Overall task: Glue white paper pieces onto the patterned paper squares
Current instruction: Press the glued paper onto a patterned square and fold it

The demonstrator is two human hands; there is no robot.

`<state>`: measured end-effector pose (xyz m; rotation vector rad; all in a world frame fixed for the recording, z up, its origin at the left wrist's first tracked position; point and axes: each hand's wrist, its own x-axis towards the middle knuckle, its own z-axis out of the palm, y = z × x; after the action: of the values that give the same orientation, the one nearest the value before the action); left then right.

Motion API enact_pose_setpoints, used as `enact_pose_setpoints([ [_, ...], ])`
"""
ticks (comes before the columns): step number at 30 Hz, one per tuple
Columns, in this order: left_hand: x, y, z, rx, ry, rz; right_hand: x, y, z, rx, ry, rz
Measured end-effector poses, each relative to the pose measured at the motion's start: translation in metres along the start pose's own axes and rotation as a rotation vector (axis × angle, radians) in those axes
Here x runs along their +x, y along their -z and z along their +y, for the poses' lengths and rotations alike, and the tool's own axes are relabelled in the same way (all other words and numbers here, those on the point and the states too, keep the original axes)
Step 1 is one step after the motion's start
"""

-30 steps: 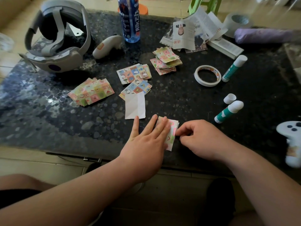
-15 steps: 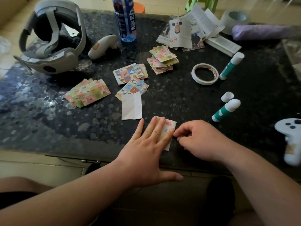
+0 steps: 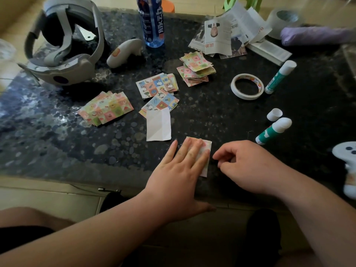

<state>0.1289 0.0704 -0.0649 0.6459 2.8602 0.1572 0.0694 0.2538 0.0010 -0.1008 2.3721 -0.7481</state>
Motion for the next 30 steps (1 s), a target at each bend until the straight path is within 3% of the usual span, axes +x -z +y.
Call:
enact_pose_setpoints([
  [7,0.012,-0.002,0.012,-0.013,0.057,0.009,-0.002,-0.004,-0.004,-0.049,0.024,0.001],
  [23,0.018,-0.001,0.008,-0.104,-0.083,0.083,0.0,0.001,-0.001,-0.054,0.002,0.048],
  [28,0.016,0.013,0.007,-0.135,-0.108,-0.013,0.003,-0.003,0.0,0.008,0.007,0.093],
  [30,0.016,0.023,0.006,-0.28,-0.099,-0.04,0.006,-0.006,-0.001,0.038,0.012,0.096],
])
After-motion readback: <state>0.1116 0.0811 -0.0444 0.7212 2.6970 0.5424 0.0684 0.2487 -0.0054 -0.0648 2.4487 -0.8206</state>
